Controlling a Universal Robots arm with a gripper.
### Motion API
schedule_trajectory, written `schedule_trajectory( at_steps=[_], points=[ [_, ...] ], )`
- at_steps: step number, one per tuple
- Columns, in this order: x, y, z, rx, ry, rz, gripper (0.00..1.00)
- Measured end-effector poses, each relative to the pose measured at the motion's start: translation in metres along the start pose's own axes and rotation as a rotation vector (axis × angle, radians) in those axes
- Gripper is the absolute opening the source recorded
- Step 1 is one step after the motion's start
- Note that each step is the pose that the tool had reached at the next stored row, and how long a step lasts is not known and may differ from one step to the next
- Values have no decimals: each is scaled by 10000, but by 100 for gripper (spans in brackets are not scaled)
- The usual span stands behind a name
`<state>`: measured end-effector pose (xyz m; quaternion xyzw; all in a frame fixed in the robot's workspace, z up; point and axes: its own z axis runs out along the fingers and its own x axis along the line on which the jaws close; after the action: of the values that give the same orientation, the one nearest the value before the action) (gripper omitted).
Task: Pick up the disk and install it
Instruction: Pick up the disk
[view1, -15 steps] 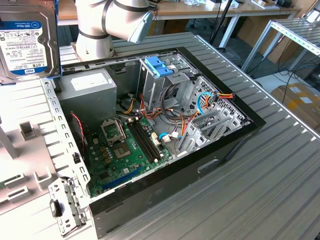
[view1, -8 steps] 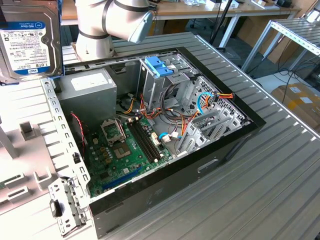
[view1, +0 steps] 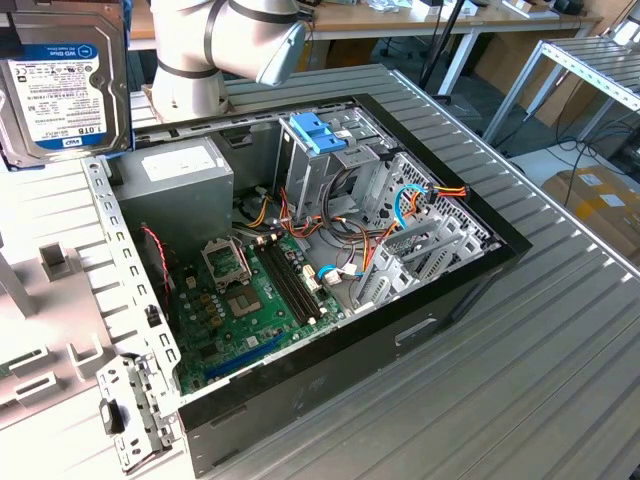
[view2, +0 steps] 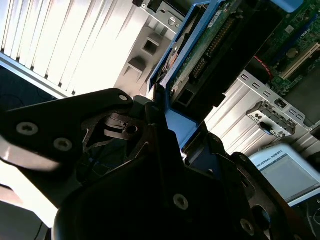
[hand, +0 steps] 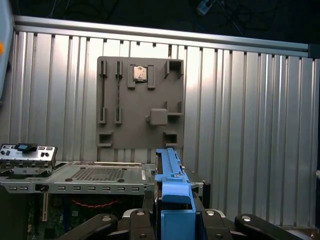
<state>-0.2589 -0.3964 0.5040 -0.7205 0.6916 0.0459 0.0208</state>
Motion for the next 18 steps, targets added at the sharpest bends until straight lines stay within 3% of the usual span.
schedule_trajectory(
  at_steps=[18],
  points=[
    [26,-140,11,-1,0,0,37]
  ],
)
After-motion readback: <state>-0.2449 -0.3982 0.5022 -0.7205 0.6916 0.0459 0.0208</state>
